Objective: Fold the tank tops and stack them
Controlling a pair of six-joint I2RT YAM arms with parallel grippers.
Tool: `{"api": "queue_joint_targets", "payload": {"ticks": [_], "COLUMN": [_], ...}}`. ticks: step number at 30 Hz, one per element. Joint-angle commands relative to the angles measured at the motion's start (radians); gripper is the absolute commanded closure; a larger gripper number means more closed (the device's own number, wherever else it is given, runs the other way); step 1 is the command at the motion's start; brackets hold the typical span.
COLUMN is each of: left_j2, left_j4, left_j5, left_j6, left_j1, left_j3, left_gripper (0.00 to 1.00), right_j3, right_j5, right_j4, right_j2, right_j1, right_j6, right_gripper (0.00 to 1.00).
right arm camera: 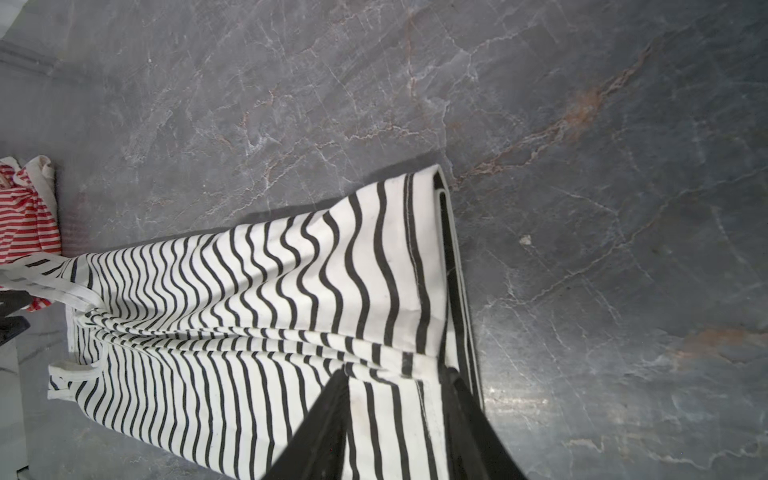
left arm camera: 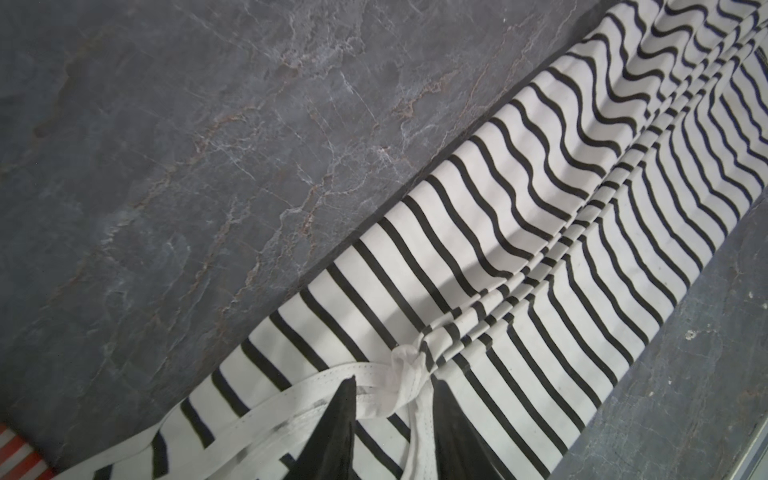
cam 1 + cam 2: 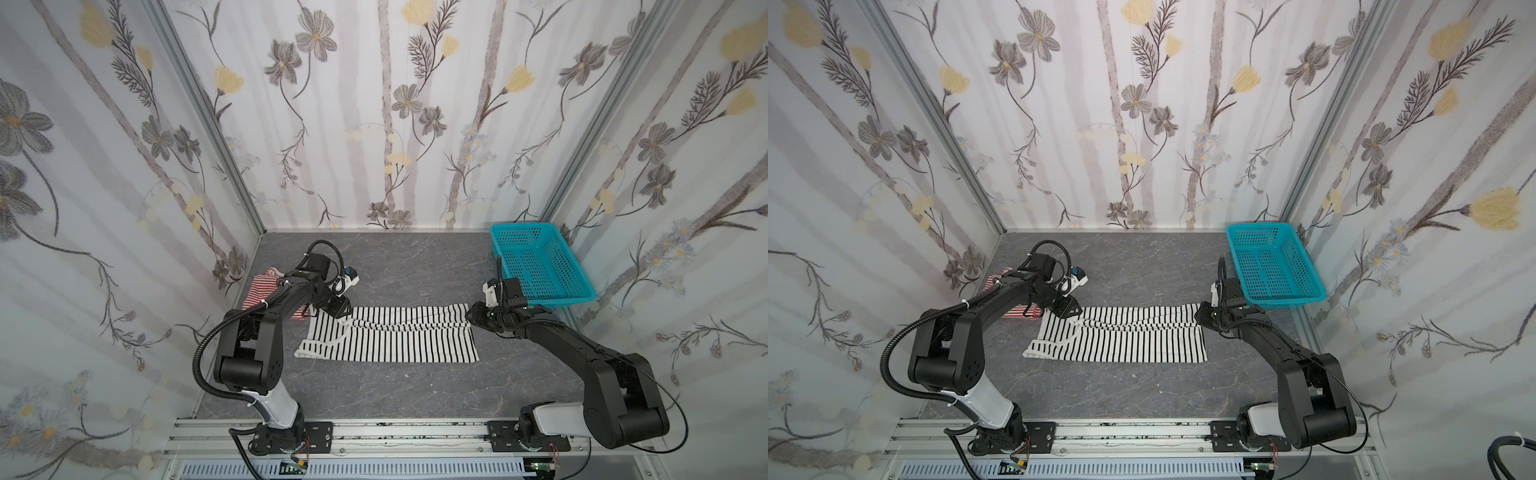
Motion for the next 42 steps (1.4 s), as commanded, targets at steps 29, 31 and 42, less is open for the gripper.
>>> {"api": "queue_joint_targets", "payload": {"ticks": [29,31,42], "left_j2": [0.1,0.134,0.471], "left_j4": [0.081,0.079,0.059], "left_j5": [-0.2,-0.191,-0.274], "left_j6": [-0.017,-0.026,-0.03], "left_j1": [0.164,0.151,-0.09], "left_j3": [-0.092,-0.061,0.345], "left_gripper": [0.74,0.74,0.74], "right_j3": [-0.169,-0.194,-0.318], "right_j5": [0.097,0.099,0.154], "right_j4": [0.118,0.118,0.065], "right_j2": [0.091,0.07,-0.177], "right_j1": [0.091,0.091,0.127], "right_j6": [0.283,0.3,0.421], "right_gripper": [0.64,0.64,0.64]}}
